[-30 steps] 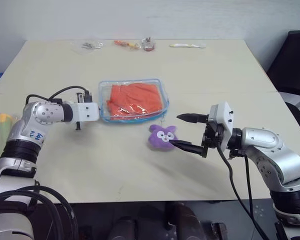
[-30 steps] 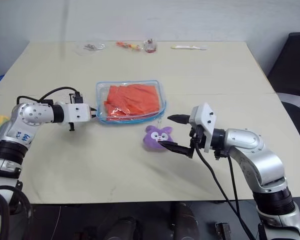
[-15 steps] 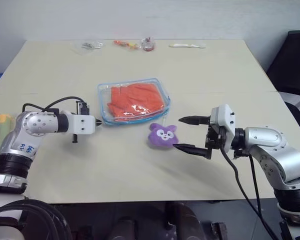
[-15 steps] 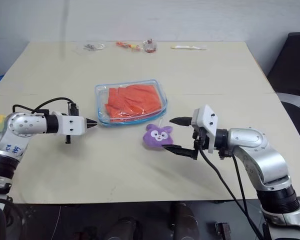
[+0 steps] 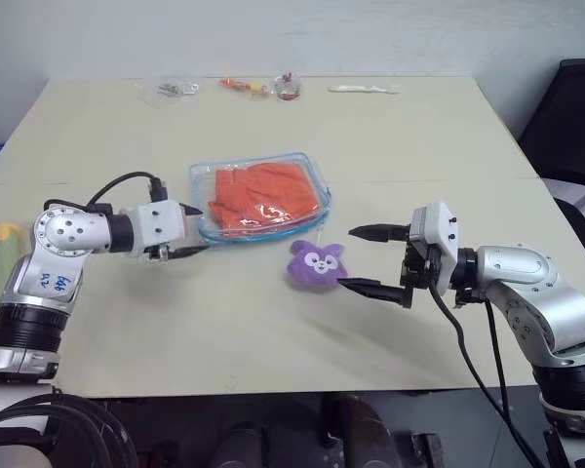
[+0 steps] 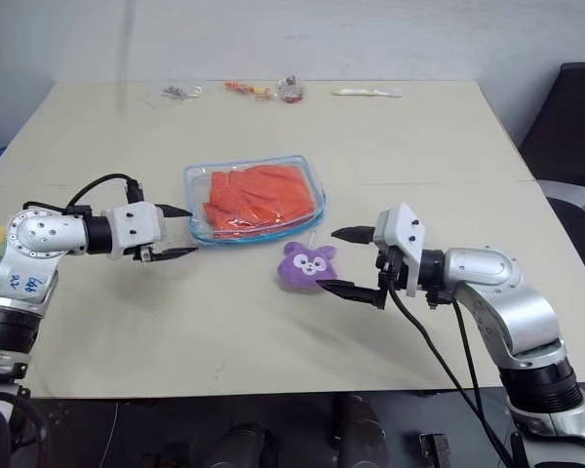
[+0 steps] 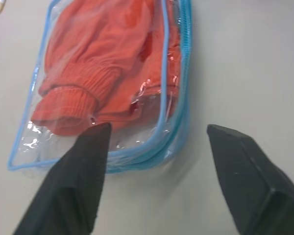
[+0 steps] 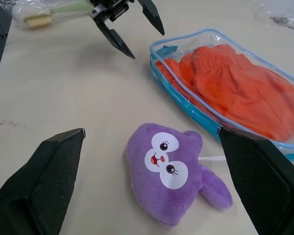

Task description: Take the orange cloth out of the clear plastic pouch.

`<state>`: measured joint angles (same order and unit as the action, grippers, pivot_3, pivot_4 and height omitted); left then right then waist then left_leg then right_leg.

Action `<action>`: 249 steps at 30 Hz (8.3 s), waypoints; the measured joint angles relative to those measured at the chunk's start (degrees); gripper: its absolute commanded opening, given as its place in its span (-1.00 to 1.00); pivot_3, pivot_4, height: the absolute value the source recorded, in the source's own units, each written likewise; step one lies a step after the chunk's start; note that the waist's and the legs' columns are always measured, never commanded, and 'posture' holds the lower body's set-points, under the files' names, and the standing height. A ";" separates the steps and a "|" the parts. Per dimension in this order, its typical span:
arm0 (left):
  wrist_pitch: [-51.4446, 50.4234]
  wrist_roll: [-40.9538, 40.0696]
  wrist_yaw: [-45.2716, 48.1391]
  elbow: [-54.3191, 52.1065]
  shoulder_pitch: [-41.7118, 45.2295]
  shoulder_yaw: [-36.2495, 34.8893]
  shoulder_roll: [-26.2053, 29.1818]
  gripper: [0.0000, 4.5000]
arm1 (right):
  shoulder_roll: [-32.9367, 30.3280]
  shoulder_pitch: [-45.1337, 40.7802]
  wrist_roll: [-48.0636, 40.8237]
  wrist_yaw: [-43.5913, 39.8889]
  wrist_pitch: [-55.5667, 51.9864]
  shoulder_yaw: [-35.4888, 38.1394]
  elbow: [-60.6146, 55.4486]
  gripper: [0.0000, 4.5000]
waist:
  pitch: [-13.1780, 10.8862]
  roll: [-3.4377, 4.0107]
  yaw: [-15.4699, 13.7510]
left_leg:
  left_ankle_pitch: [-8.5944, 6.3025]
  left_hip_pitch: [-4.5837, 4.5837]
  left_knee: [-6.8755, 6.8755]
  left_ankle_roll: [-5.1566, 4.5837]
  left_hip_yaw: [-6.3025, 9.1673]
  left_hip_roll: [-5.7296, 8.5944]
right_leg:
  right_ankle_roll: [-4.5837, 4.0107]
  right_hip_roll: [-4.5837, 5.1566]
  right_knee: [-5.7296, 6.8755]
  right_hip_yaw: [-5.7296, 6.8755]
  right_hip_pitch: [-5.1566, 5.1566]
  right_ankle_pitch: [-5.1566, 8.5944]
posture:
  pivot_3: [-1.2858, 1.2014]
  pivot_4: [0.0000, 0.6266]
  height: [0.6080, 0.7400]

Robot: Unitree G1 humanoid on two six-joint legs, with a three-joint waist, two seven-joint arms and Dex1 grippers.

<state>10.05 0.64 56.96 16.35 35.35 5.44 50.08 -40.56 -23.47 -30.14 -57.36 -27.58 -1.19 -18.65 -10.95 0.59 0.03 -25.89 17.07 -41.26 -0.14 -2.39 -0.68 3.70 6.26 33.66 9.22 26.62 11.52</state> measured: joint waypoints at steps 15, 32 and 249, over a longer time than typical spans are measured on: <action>5.07 11.19 -7.67 10.84 7.16 5.86 -7.18 0.42 | 0.33 0.15 -0.01 0.79 0.04 0.00 -0.13 1.00 | 0.00 0.00 -0.06 | 0.00 0.00 -0.02 0.00 -0.02 0.03 | 0.02 0.00 0.01 0.00 -0.01 -0.01 | 0.03 -0.52 1.00; 17.46 7.96 -3.82 9.33 2.08 4.31 -1.96 -0.98 | -0.73 0.10 0.00 -1.01 0.12 -0.01 0.29 1.00 | 0.00 0.00 0.00 | 0.00 -0.01 -0.03 0.00 -0.01 -0.01 | 0.02 0.01 0.00 0.00 0.00 -0.01 | 0.03 -0.52 1.00; -21.51 -6.28 -2.65 -38.01 -32.66 -19.35 13.37 0.98 | -2.19 1.57 2.51 -8.26 4.94 -4.54 -1.30 1.00 | -0.02 0.27 0.13 | -0.28 -0.04 0.13 0.38 -0.25 -0.52 | -0.31 -0.63 -0.02 -0.23 -0.01 0.16 | 0.03 -0.52 1.00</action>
<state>-11.46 -5.64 54.31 -21.66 2.69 -13.91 63.45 -42.75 -21.90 -27.63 -65.62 -22.64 -5.73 -19.95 -10.97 0.86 0.16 -26.17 17.04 -41.13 0.24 -2.64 -1.20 3.39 5.63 33.64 8.99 26.60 11.68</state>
